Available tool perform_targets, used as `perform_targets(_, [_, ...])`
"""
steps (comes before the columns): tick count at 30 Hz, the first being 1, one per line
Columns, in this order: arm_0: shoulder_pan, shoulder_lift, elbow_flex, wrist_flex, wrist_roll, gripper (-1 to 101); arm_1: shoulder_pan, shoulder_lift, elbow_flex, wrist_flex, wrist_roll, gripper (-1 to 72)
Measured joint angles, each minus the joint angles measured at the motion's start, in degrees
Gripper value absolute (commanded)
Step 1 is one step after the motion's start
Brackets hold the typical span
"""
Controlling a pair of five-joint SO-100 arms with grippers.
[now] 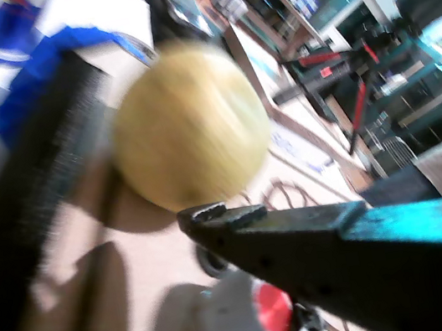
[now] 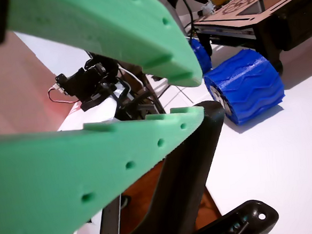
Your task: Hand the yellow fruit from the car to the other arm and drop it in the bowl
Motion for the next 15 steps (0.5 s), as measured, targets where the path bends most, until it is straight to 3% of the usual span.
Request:
perform_targets(7, [1.1, -0.3, 0.0, -0.2, 0.0, 34, 0.0, 0.0, 0.0, 0.0, 0.0, 0.0])
perform_targets(15, [0.8, -0.3, -0.1, -0.5, 0.0, 4, 0.0, 0.0, 0.0, 0.0, 0.0, 0.0])
